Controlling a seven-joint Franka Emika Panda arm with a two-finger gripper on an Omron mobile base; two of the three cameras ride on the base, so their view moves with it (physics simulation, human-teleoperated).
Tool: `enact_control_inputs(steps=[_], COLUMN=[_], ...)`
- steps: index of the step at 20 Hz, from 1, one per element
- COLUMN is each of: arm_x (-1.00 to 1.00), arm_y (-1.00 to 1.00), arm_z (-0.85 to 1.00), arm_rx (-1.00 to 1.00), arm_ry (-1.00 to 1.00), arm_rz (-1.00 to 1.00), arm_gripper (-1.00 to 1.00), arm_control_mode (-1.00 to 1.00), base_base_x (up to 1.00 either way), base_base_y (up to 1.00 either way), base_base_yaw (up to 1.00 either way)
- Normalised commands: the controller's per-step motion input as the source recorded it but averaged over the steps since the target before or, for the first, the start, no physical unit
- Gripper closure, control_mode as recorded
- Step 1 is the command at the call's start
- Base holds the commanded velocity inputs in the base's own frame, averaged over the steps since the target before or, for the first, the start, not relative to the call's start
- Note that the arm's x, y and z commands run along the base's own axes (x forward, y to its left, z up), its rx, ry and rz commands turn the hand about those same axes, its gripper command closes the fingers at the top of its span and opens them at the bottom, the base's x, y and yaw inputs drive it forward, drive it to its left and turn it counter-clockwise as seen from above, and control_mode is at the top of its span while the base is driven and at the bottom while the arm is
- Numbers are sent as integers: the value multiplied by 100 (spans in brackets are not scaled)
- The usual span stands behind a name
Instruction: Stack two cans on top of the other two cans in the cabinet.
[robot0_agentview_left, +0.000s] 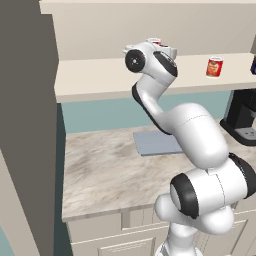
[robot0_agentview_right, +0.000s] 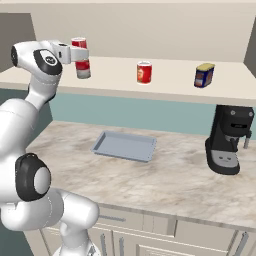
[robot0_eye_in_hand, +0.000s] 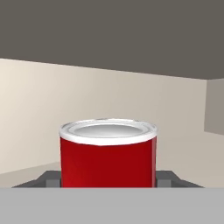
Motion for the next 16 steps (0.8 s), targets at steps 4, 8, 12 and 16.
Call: enact_control_inputs(steps=[4, 8, 12, 16], arm_x=[0, 6, 7, 5], arm_y=[0, 0, 0, 0], arm_z=[-7, -6, -9, -3], arm_rx=[0, 0, 0, 0], arm_ry=[0, 0, 0, 0], arm_rz=[0, 0, 0, 0], arm_gripper=[100, 100, 100, -100], arm_control_mode=[-100, -100, -100, -100], base_base_x=[0, 0, 0, 0], base_base_y=[0, 0, 0, 0], base_base_yaw=[0, 0, 0, 0])
